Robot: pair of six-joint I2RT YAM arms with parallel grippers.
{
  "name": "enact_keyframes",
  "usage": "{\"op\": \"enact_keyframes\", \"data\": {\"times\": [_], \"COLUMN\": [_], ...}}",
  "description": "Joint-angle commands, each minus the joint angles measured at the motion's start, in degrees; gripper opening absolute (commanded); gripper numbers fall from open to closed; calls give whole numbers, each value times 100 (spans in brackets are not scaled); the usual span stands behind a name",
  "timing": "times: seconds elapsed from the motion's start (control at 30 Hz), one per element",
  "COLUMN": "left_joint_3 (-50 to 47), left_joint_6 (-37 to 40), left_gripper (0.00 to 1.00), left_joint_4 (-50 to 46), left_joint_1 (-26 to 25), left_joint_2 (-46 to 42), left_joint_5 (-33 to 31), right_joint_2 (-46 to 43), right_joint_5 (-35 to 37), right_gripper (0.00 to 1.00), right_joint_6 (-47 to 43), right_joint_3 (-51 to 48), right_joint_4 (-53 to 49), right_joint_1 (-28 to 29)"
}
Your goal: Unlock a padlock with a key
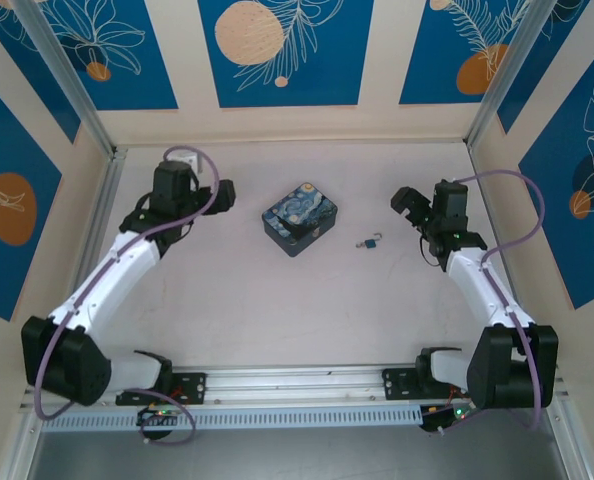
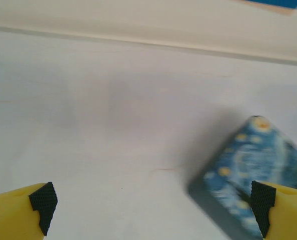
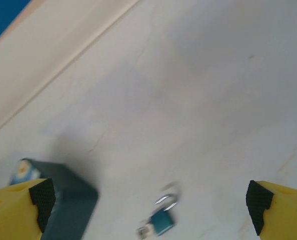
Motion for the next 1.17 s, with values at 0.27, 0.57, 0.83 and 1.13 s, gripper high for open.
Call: {"op": "enact_keyframes", "data": {"times": [0.27,0.57,0.83,1.13], "left_joint_3": [-2944,-3984,-3790,-3812], "left_joint_6": [1470,1769,1827,1836], "left_gripper": [100,100,100,100], "left_joint_4": [3623,6643,6400,6453], "left_joint_1": [809,1228,1330,1336], "left_joint_2": [-265,1339,1550,1546], "left_joint_5": [-1263,-383,85,95], "right_joint_2": [1015,1953,1817,1818], "right_joint_5": [1216,-459,-171,-397], "right_gripper": [100,100,99,99], "right_joint_6": [-2098,-2828,-2844,-2862], "right_joint_3": [-1411,-2498,-2298,-2295], "right_joint_4": [3317,6331,5671,5659], "right_joint_1": [53,80,173,108]}}
